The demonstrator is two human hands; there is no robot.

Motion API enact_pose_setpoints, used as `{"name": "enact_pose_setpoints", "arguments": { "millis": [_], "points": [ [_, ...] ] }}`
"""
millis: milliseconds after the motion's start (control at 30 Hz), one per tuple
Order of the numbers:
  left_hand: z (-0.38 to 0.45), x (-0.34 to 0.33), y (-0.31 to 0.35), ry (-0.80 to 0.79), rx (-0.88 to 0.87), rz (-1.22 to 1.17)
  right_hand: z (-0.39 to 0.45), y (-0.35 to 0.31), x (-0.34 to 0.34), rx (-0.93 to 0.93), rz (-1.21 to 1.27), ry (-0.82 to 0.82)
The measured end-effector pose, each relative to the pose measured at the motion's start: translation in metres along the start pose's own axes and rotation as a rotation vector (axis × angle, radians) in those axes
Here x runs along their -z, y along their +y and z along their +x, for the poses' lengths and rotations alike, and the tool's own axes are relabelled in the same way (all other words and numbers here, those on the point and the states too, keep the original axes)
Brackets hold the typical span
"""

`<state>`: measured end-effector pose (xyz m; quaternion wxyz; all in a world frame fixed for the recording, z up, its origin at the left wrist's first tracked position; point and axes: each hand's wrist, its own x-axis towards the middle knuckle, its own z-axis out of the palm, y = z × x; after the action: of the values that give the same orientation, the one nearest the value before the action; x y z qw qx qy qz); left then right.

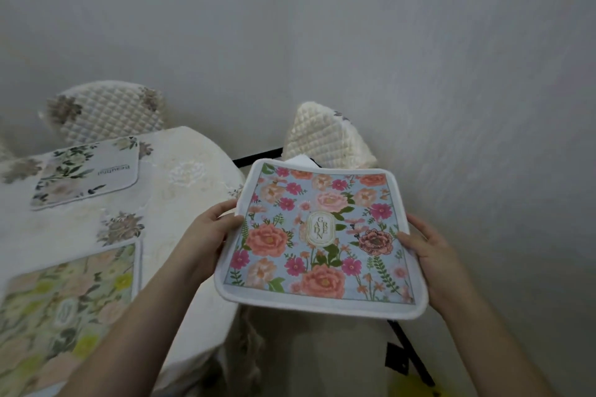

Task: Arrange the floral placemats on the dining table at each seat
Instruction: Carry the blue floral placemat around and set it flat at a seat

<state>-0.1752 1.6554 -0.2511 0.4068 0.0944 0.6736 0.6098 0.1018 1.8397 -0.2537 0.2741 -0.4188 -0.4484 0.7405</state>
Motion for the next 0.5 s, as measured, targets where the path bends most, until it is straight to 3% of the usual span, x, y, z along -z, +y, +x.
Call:
{"name": "enact_pose_setpoints", "arguments": {
  "millis": [500],
  "points": [
    [0.052, 0.020, 0.014, 0.389, -0.013, -0.137, 0.164, -0.026, -0.061, -0.109, -0.094, -0.334]
  ]
}}
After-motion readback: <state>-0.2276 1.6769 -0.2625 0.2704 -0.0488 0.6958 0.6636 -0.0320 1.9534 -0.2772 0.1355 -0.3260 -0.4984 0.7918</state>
